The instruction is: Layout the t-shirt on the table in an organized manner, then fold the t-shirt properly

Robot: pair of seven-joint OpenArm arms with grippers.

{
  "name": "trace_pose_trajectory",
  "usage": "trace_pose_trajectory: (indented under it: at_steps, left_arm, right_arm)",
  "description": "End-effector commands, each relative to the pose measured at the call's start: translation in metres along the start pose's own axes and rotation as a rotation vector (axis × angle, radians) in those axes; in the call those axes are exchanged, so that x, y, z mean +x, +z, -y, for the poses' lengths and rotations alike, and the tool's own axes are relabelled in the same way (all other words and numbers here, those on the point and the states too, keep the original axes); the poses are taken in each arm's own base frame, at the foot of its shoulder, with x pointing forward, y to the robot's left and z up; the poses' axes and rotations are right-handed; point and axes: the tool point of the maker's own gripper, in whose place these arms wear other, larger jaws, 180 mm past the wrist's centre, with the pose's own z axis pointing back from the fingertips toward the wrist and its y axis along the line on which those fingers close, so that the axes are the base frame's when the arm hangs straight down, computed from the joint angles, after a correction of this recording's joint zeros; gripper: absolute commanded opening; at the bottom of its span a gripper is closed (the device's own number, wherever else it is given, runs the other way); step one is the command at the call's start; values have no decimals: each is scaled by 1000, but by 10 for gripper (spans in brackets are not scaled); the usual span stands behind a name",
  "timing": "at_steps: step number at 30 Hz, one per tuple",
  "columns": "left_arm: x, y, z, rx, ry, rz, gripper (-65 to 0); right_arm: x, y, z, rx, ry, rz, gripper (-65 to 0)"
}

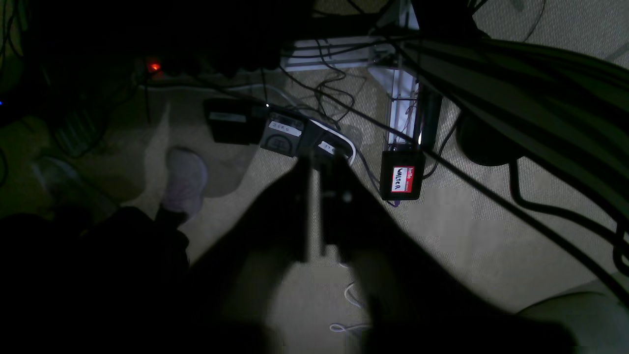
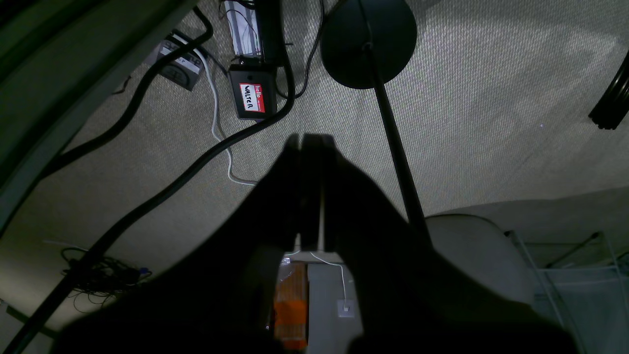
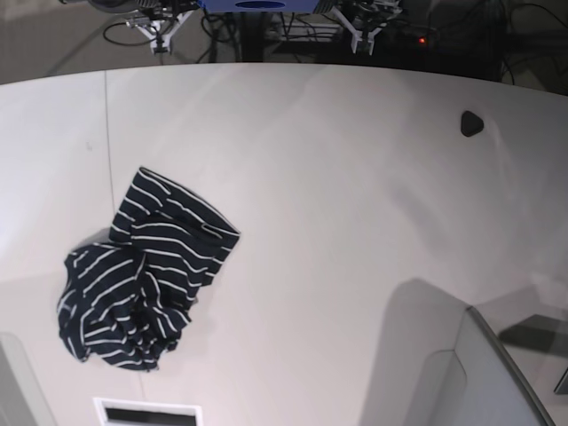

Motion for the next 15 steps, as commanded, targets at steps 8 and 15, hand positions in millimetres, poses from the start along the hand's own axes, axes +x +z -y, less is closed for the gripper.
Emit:
trace_pose_trajectory:
  at_steps: [8,15]
  left_arm:
    - [-16,2,-1,3,-6,-31,-421]
    - [-15,2,0,1,-6,-29,-421]
  right_arm:
    - [0,0,0,-2,-11,-1,-650]
    - [0,0,0,-2,-11,-1,-650]
